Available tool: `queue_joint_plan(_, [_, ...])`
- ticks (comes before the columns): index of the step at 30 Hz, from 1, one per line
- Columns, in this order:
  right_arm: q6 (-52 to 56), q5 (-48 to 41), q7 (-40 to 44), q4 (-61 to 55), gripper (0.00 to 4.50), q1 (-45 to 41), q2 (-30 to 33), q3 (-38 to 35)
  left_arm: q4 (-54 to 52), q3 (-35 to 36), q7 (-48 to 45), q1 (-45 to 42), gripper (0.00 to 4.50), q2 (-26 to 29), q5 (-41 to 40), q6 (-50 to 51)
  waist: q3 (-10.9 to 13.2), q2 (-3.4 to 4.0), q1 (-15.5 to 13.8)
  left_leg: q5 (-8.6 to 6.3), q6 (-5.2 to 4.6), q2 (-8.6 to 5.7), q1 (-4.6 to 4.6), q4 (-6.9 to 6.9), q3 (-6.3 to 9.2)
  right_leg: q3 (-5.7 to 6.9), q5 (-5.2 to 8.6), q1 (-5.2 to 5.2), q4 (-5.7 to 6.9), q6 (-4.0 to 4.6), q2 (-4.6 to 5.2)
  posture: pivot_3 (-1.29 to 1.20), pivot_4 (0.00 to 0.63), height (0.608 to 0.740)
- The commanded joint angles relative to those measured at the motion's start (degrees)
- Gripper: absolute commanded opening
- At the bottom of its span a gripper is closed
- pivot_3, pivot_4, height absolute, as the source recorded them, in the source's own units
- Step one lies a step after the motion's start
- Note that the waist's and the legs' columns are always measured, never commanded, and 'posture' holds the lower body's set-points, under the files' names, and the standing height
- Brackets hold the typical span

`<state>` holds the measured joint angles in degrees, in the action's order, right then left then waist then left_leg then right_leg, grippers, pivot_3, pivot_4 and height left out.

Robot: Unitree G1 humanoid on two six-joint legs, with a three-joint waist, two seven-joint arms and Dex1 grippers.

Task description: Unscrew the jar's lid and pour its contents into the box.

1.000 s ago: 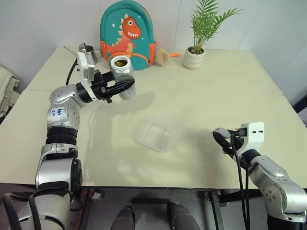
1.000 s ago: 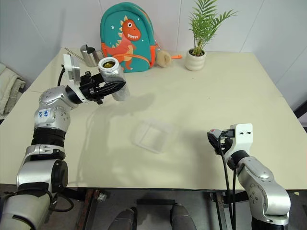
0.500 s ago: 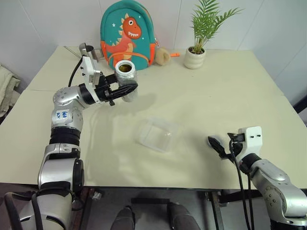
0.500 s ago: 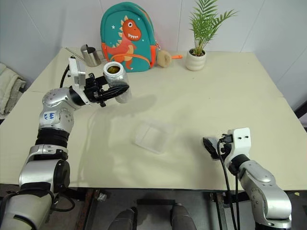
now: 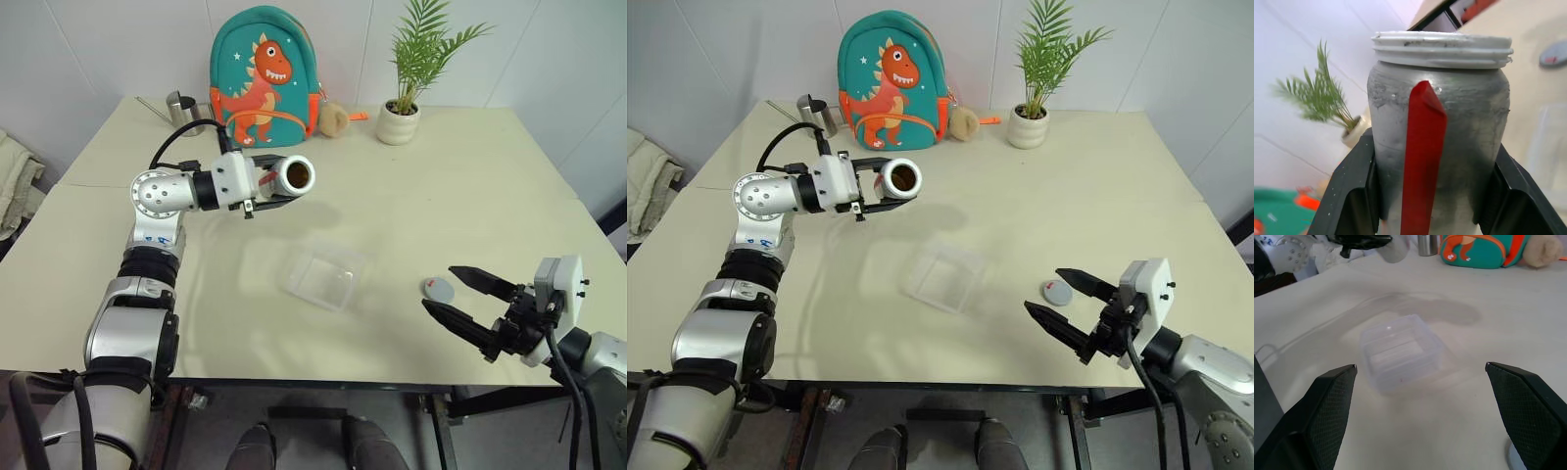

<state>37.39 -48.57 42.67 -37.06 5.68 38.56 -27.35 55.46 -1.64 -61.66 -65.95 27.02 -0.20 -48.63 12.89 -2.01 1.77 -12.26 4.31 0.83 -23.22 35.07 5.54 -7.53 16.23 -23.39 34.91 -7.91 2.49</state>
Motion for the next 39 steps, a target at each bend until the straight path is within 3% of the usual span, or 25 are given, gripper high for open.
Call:
queue_joint_plan(1, [-1.0, -2.9, 1.3, -0.5, 4.43, -0.5, 1.7, -2.1, 1.9, -4.7, 8.6, -4.0, 2.00, 0.2, 10.7, -13.6, 0.0, -0.01, -0.2, 0.00, 0.00, -0.02, -0.03, 0.00, -0.02, -0.02, -0.06, 0.00, -0.04, -0.11, 0.02, 0.00, 0.150, 0.740])
queue_joint_plan(4, [-0.7, -5.6, 3.9, -0.9, 4.43, 1.3, 3.0, -3.8, 3.3, -8.9, 23.3, -7.6, 2.00, 1.6, 25.0, -19.9, 0.0, -0.06, -0.3, -0.04, -0.05, -0.01, -0.07, -0.02, -0.01, -0.03, -0.45, -0.03, -0.08, -0.95, 0.01, 0.00, 0.150, 0.740])
queue_joint_plan(7, [-0.5, -9.6, 6.4, -1.3, 4.43, 3.2, 4.2, -6.1, 1.1, -15.8, 44.5, -11.3, 2.00, 3.4, 43.8, -20.6, 0.1, -0.10, -0.3, -0.12, -0.07, -0.02, -0.10, -0.03, -0.01, -0.04, -0.40, -0.04, -0.09, -1.03, 0.01, 0.00, 0.150, 0.740])
queue_joint_plan(11, [-1.3, -8.8, 7.6, -0.7, 4.43, 5.0, 6.1, -7.5, -2.7, -31.6, 75.7, -16.4, 2.00, 4.9, 68.6, -15.8, 0.1, -0.15, -0.2, -0.20, -0.01, -0.05, -0.11, -0.01, -0.05, -0.10, -0.34, -0.04, -0.14, -1.14, 0.02, 0.00, 0.150, 0.740])
queue_joint_plan(17, [-2.6, -8.4, 4.1, -1.4, 4.43, 3.7, 5.3, -6.7, -2.3, -50.3, 108.6, -23.2, 2.00, 3.9, 88.6, -3.9, 0.2, -0.32, 0.0, -0.26, 0.09, -0.02, -0.14, 0.00, -0.19, -0.12, -0.32, -0.14, -0.27, -1.15, 0.02, 0.00, 0.150, 0.740])
queue_joint_plan(25, [-4.3, -7.7, 0.7, -2.4, 4.43, 3.5, 3.8, -4.8, -3.4, -61.0, 126.0, -24.4, 2.00, 3.3, 98.3, 13.8, 0.2, -0.34, -0.2, -0.68, 0.04, -0.02, -0.36, 0.00, -0.28, -0.12, -0.19, -0.27, -0.37, -1.20, 0.05, 0.00, 0.150, 0.740])
queue_joint_plan(32, [-5.3, -7.0, 0.0, -1.5, 4.43, 1.7, 3.7, -3.5, -7.1, -63.7, 130.0, -23.7, 2.00, 5.0, 100.4, 21.3, 0.2, -0.34, -0.5, -0.99, -0.04, -0.04, -0.36, 0.03, -0.23, -0.12, 0.18, -0.37, 0.07, -1.18, 0.05, 0.00, 0.150, 0.740])
queue_joint_plan(37, [-5.6, -6.2, 0.3, -1.1, 4.43, 1.1, 3.9, -2.7, -4.5, -61.3, 129.0, -24.0, 2.00, 4.8, 92.8, 13.1, 0.2, -0.34, -0.5, -0.99, -0.05, -0.05, -0.28, 0.10, -0.24, -0.12, 0.18, -0.33, 0.17, -1.18, 0.06, 0.00, 0.150, 0.740])
queue_joint_plan(39, [-5.7, -6.1, 0.7, -1.0, 4.43, 1.1, 4.2, -2.7, 1.5, -55.5, 122.5, -23.6, 2.00, 3.7, 81.9, 3.7, 0.2, -0.34, -0.6, -0.99, -0.04, -0.05, -0.25, 0.13, -0.24, -0.12, 0.18, -0.31, 0.21, -1.17, 0.06, 0.00, 0.150, 0.740])
